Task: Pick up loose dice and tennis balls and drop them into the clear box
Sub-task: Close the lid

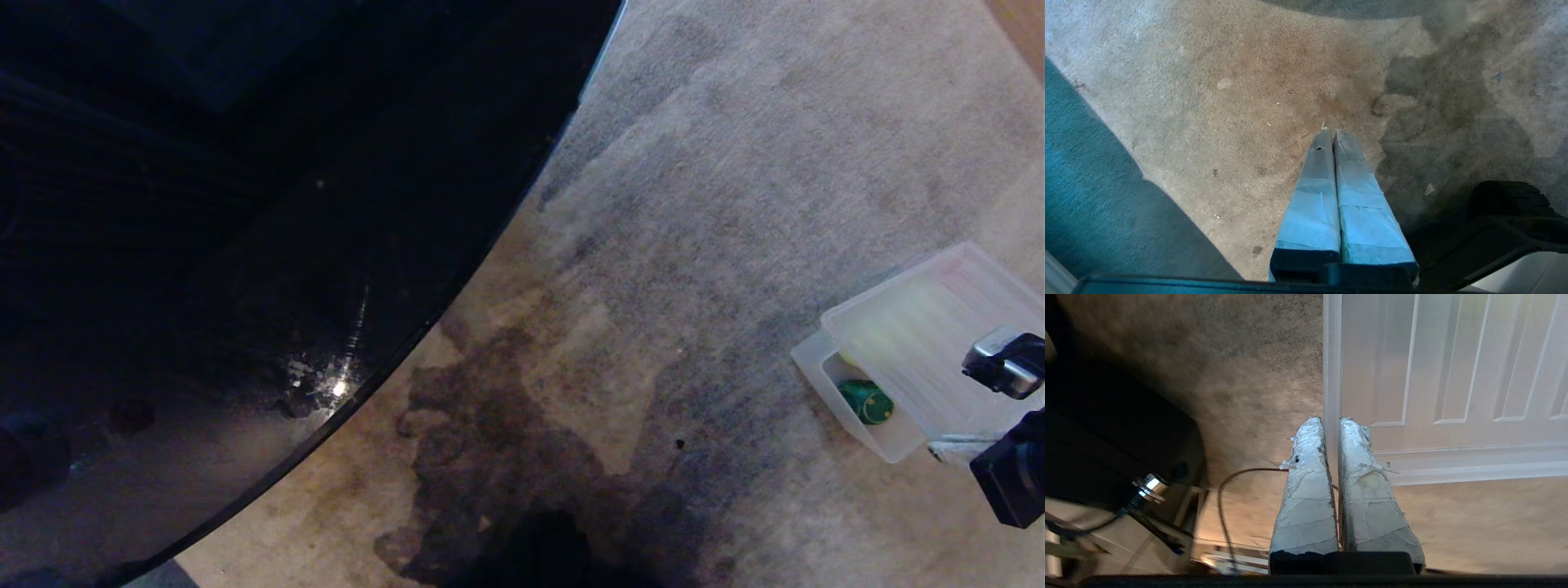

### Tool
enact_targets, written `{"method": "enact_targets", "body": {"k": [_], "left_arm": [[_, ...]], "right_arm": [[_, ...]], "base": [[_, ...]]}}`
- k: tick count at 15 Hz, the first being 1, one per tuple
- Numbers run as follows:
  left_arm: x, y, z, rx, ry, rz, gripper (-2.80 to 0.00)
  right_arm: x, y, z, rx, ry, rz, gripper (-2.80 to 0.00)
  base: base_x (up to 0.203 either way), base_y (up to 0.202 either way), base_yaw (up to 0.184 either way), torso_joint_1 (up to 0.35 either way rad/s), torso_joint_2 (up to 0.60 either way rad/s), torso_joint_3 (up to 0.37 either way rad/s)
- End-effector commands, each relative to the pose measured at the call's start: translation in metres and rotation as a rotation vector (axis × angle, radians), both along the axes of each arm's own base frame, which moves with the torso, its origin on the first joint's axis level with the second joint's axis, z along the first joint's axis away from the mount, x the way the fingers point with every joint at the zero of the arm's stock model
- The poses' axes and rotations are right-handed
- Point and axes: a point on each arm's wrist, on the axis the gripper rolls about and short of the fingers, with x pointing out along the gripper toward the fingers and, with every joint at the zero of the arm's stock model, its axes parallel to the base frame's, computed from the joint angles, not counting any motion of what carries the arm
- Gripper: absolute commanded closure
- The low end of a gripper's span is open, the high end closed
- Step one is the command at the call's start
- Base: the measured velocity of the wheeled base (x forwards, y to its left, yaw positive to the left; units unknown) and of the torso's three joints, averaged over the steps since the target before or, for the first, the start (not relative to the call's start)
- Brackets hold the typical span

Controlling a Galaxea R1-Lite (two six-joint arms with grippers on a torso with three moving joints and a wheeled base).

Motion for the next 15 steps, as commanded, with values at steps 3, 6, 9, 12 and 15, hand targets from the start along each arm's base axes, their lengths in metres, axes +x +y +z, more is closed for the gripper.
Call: {"method": "enact_targets", "body": {"k": [3, 6, 9, 12, 15], "left_arm": [[0.0001, 0.0, 0.0, -0.001, 0.001, 0.0, 0.0], [0.0, 0.0, -0.0001, -0.001, 0.0, -0.001, 0.0], [0.0, 0.0, -0.0001, -0.001, 0.0, -0.001, 0.0], [0.0001, 0.0, 0.0, -0.001, 0.001, 0.001, 0.0], [0.0, 0.0, -0.0001, -0.001, 0.0, -0.001, 0.0]], "right_arm": [[0.002, 0.0009, -0.003, 0.024, 0.015, 0.01, 0.0], [0.0025, 0.0009, -0.0029, 0.024, 0.016, 0.012, 0.0], [0.0023, 0.0009, -0.0033, 0.024, 0.017, 0.012, 0.0], [0.0025, 0.0008, -0.003, 0.023, 0.016, 0.011, 0.0], [0.0027, 0.0008, -0.0032, 0.023, 0.018, 0.011, 0.0]], "base": [[0.0, 0.0, 0.0, 0.0, 0.0, 0.0], [0.0, 0.0, 0.0, 0.0, 0.0, 0.0], [0.0, 0.0, 0.0, 0.0, 0.0, 0.0], [0.0, 0.0, 0.0, 0.0, 0.0, 0.0], [0.0, 0.0, 0.0, 0.0, 0.0, 0.0]]}}
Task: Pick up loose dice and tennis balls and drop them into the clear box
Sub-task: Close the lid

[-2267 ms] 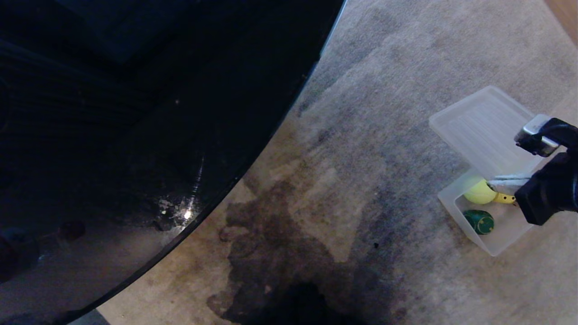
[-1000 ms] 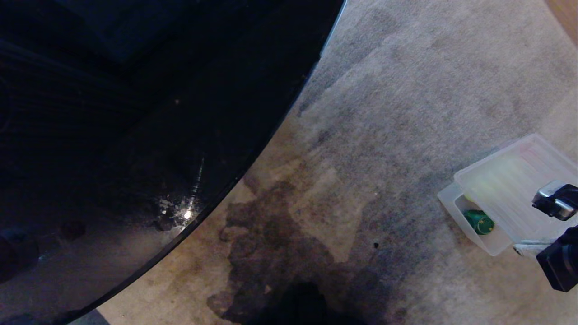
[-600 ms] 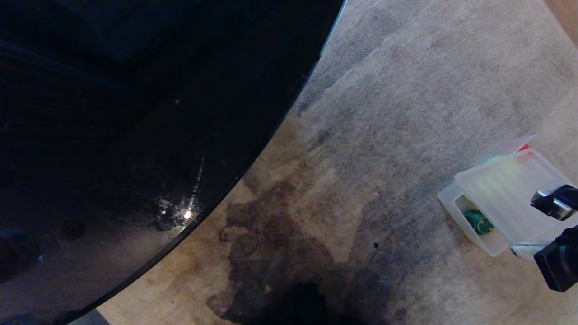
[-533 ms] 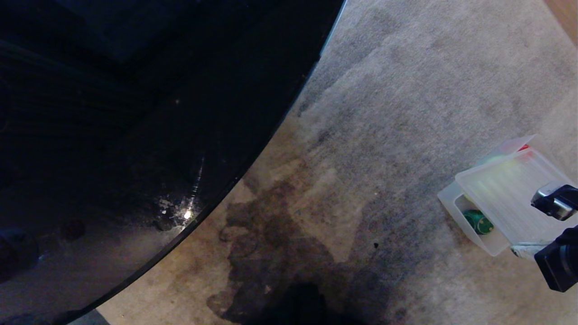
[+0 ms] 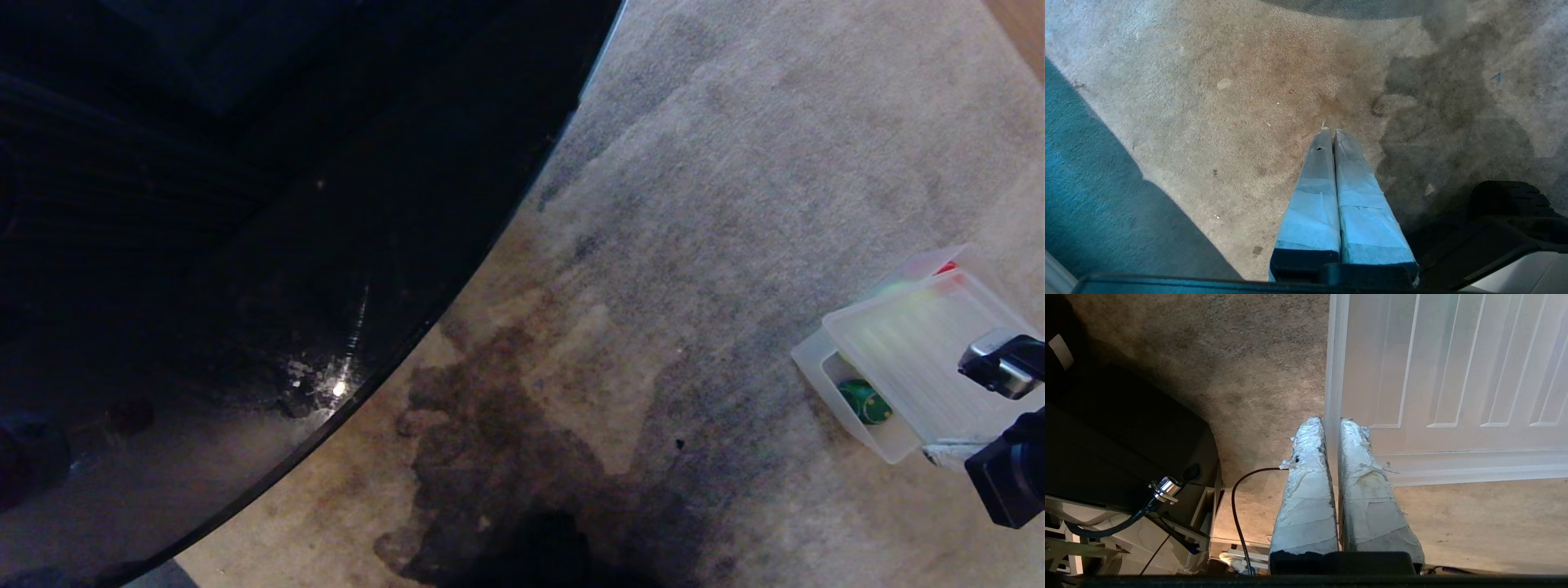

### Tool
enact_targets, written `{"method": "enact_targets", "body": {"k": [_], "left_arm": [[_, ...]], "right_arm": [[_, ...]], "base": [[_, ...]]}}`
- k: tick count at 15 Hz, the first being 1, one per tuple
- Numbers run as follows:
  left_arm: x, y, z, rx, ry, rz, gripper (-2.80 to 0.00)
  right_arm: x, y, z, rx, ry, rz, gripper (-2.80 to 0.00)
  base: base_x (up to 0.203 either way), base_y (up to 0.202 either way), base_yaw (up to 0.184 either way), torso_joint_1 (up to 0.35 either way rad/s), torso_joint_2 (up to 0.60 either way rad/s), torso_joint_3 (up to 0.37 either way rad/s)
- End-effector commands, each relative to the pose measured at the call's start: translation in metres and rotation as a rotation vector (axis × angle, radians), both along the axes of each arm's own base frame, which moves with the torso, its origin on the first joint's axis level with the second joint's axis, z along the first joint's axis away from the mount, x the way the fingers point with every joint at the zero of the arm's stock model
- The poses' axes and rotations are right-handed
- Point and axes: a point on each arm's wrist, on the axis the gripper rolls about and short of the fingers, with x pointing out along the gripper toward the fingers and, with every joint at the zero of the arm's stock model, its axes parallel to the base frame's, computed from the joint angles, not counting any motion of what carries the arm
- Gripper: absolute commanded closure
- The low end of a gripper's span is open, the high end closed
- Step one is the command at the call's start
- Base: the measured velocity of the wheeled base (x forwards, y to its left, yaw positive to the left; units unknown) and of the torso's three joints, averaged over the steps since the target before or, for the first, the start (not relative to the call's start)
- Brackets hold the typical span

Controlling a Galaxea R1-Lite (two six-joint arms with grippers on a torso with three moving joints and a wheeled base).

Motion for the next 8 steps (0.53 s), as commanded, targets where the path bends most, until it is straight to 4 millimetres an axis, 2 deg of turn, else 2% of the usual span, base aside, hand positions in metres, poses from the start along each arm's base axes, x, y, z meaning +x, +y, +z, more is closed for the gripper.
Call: {"method": "enact_targets", "body": {"k": [1, 7, 8], "left_arm": [[0.0, 0.0, 0.0, 0.003, 0.0, 0.001, 0.0], [0.0, 0.0, 0.0, -0.001, 0.0, 0.002, 0.0], [0.0, 0.0, 0.0, -0.001, 0.0, 0.002, 0.0]], "right_arm": [[0.0005, -0.0001, 0.0, -0.001, 0.001, 0.002, 0.0], [0.0005, 0.0002, 0.0, -0.004, 0.0, 0.006, 0.0], [0.0006, 0.0001, 0.0001, -0.004, -0.001, 0.006, 0.0]], "base": [[0.0, 0.0, 0.0, 0.0, 0.0, 0.0], [0.0, 0.0, 0.0, 0.0, 0.0, 0.0], [-0.144, 0.0, -0.001, 0.007, 0.0, -0.002]]}}
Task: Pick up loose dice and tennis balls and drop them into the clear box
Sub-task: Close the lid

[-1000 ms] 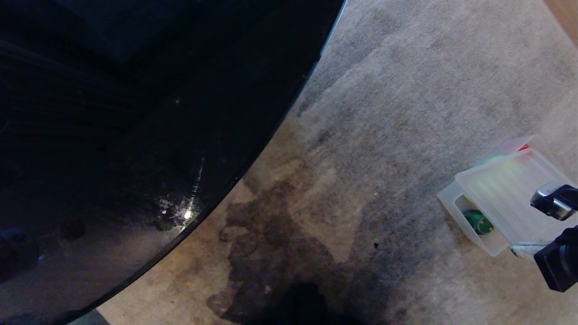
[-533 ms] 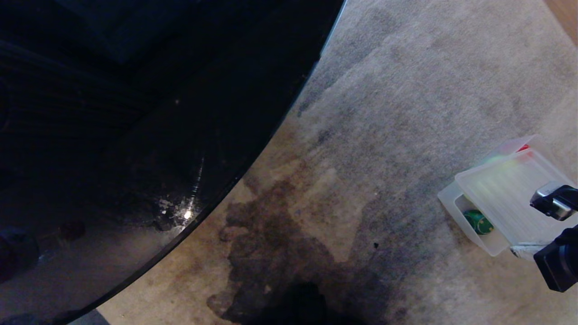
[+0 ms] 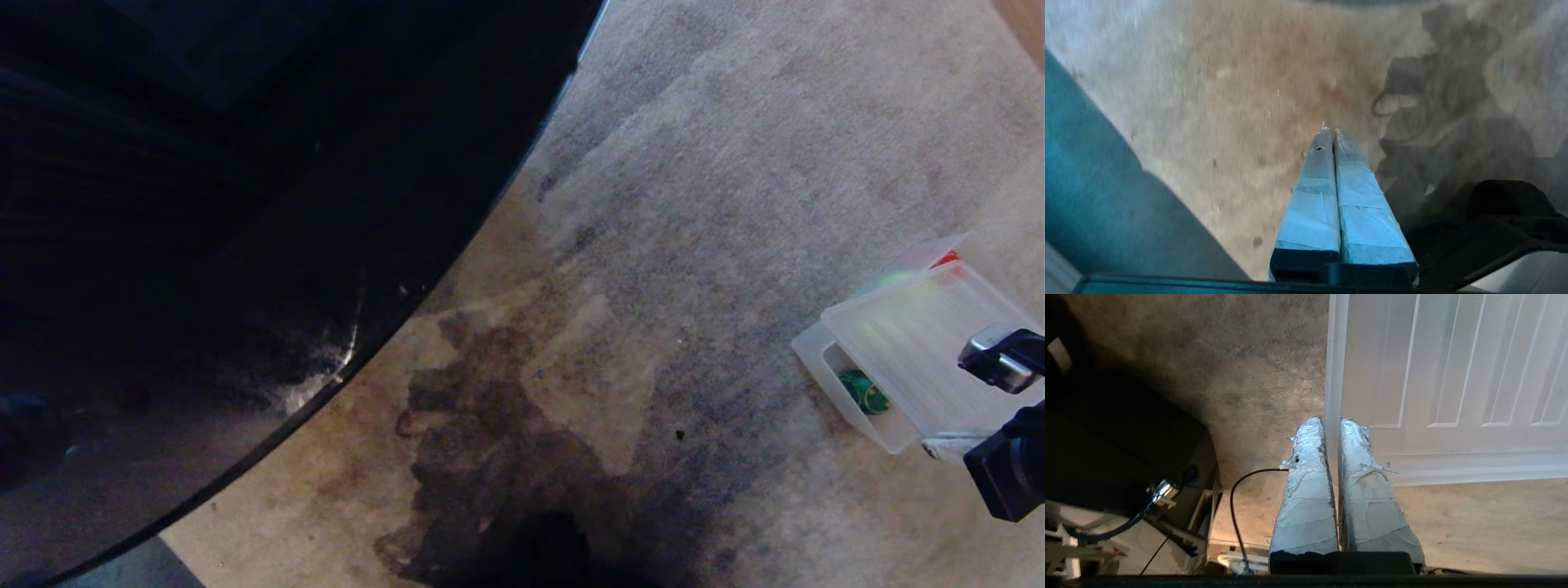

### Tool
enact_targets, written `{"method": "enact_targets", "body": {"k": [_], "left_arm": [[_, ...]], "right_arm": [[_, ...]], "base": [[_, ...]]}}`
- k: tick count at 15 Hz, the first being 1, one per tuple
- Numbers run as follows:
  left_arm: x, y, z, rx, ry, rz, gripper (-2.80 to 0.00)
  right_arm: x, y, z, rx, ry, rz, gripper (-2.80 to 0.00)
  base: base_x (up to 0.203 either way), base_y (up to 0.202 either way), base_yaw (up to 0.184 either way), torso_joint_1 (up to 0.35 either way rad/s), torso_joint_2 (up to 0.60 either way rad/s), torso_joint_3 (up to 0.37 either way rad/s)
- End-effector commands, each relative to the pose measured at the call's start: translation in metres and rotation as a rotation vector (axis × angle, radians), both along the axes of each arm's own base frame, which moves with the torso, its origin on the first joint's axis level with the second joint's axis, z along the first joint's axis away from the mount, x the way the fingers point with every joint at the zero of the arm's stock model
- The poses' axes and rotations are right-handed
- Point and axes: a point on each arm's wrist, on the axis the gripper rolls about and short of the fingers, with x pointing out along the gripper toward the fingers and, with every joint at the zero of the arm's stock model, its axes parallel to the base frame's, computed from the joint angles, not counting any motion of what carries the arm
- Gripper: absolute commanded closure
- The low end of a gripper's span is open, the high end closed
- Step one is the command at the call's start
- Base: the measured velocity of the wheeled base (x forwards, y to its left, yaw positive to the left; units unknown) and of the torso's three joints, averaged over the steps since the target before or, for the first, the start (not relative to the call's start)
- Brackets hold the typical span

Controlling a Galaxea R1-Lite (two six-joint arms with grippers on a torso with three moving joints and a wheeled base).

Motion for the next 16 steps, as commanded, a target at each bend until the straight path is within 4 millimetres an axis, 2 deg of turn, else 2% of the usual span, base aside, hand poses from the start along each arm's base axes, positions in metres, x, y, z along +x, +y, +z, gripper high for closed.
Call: {"method": "enact_targets", "body": {"k": [1, 7, 13, 16], "left_arm": [[0.0, 0.0, 0.0, -0.001, 0.001, 0.0, 0.0], [0.0, 0.0, 0.0, -0.001, -0.001, 0.0, 0.0], [0.0, 0.0, 0.0, -0.001, -0.001, 0.0, 0.0], [0.0, 0.0, 0.0, -0.001, 0.001, 0.0, 0.0]], "right_arm": [[0.0, 0.0, 0.0, 0.0, 0.003, 0.003, 0.0], [0.002, 0.0, 0.002, -0.005, -0.022, 0.005, 0.0], [0.003, 0.003, 0.004, -0.011, -0.05, 0.019, 0.0], [-0.002, 0.003, 0.012, -0.031, -0.093, 0.006, 0.0]], "base": [[-0.178, 0.0, 0.003, 0.006, 0.0, 0.006], [-0.162, 0.0, 0.0, 0.002, 0.0, 0.001], [0.0, 0.0, 0.0, 0.0, 0.0, 0.0], [0.0, 0.0, 0.0, 0.0, 0.0, 0.0]]}}
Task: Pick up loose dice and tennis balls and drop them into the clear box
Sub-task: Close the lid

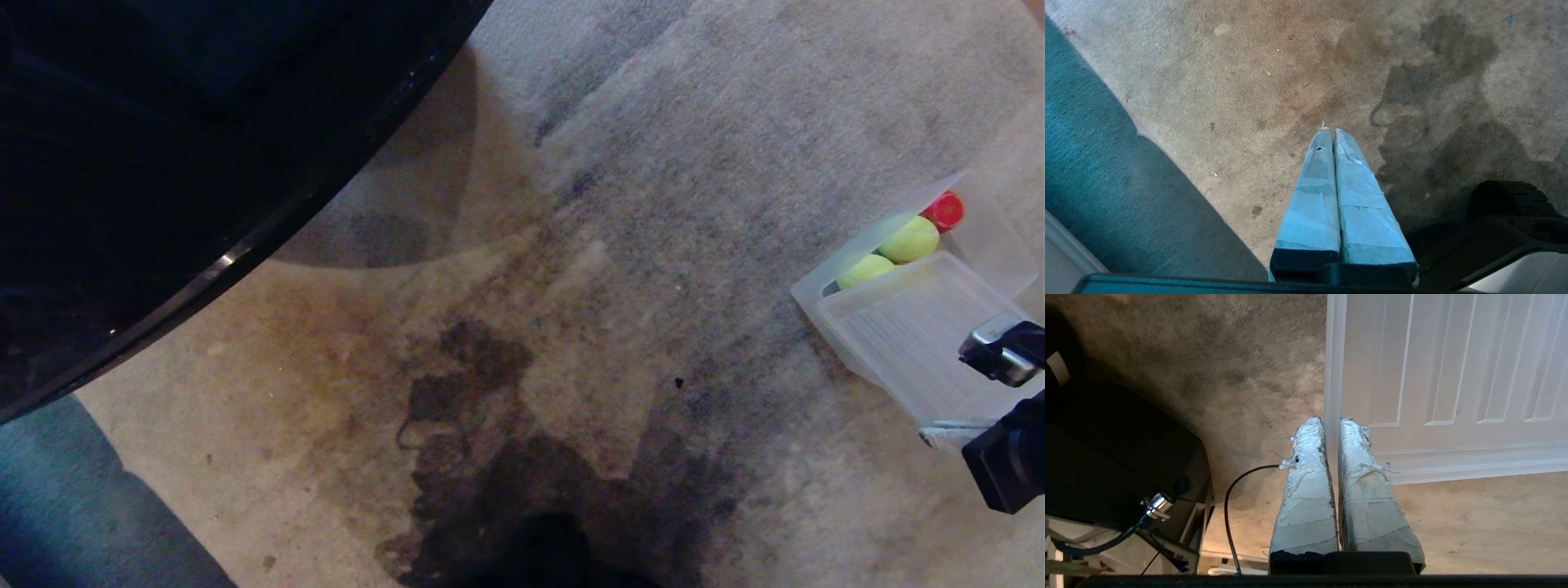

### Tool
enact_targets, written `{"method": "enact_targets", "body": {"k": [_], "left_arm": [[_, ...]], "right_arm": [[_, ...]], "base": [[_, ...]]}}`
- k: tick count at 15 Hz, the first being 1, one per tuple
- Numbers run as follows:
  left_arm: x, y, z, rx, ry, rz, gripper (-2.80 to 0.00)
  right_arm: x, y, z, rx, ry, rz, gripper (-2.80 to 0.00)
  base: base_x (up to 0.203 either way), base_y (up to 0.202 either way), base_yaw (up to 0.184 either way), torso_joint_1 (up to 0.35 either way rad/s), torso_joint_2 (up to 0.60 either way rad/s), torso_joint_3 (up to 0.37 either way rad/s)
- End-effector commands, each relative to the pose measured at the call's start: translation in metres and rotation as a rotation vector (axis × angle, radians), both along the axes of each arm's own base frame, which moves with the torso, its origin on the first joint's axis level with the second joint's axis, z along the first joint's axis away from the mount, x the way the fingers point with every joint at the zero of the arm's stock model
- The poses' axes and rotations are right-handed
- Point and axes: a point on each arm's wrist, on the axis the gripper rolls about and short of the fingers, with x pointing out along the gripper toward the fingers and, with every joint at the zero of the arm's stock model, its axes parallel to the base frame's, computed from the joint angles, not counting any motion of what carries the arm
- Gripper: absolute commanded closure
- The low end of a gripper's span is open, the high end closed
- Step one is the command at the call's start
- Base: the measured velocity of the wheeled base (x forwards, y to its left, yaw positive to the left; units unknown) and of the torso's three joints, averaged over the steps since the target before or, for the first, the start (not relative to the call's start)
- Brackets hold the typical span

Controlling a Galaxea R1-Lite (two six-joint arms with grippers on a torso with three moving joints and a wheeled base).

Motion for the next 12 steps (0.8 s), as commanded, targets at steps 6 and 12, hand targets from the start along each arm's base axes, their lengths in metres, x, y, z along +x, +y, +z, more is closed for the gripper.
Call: {"method": "enact_targets", "body": {"k": [6, 12], "left_arm": [[0.0, 0.0, 0.0, -0.001, 0.0, 0.001, 0.0], [0.0, 0.0, 0.0, -0.001, 0.0, 0.0, 0.0]], "right_arm": [[-0.012, -0.001, 0.039, -0.109, -0.17, -0.106, 0.0], [0.017, -0.007, 0.029, -0.124, -0.174, -0.119, 0.0]], "base": [[0.0, 0.0, 0.0, 0.0, 0.0, 0.0], [0.0, 0.0, 0.0, 0.0, 0.0, 0.0]]}}
